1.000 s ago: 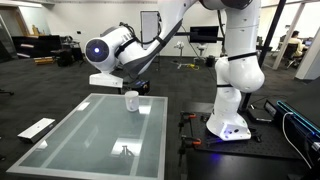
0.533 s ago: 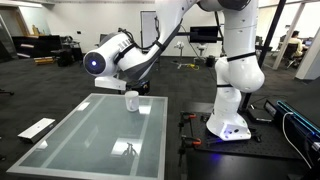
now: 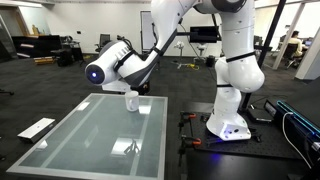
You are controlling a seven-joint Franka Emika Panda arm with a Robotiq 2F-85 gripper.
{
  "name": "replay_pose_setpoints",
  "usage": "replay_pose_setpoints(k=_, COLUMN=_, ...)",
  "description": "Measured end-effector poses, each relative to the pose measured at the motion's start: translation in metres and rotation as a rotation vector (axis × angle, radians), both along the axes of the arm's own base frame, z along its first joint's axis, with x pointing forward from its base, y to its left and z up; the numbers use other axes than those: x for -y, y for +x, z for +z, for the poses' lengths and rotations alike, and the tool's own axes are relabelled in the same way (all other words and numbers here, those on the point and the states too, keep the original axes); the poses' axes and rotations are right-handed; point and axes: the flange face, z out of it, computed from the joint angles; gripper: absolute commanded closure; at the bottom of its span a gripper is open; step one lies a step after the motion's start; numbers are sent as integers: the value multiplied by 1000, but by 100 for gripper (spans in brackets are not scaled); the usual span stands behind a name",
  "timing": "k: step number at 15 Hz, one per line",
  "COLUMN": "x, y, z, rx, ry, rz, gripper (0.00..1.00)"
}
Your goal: Put the pen in the white mug
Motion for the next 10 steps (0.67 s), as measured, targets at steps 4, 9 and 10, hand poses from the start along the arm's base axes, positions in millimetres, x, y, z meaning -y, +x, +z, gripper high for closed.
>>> replay_pose_setpoints(k=4, x=5, y=-2, z=-17, rx=-63, ry=-35, rz=-23, gripper=96)
replay_pose_setpoints(k=9, x=16, y=0, z=-39, rx=-153, ry=-47, rz=-37, gripper=96)
replay_pose_setpoints(k=10, x=18, y=0, z=-44, rx=-166, ry=-50, rz=-44, gripper=96)
